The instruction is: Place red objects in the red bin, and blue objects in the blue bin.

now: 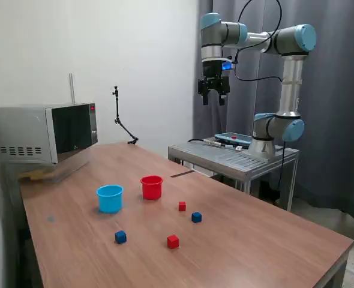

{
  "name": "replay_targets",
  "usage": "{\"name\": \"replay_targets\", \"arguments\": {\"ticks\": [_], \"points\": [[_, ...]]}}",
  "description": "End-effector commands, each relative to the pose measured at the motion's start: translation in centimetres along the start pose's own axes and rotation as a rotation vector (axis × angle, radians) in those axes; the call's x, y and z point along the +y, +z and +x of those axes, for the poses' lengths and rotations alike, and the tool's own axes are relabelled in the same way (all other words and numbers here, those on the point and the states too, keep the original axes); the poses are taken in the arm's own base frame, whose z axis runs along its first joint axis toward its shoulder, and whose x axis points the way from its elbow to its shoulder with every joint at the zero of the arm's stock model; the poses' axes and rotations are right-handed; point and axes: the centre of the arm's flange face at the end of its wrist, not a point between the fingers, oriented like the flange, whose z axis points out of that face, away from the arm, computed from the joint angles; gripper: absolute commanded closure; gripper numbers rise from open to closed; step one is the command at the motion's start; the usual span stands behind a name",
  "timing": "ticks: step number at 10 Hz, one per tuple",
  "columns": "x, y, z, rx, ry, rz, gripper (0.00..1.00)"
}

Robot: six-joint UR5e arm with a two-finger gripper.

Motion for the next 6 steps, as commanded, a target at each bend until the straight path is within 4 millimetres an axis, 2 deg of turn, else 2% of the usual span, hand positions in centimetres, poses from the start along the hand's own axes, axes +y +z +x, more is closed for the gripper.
{"name": "replay_targets", "arguments": {"ticks": [1, 6], "points": [[0.50, -0.90, 0.52, 0.081, 0.003, -0.021, 0.00], [0.35, -0.59, 0.58, 0.081, 0.003, -0.013, 0.00]]}}
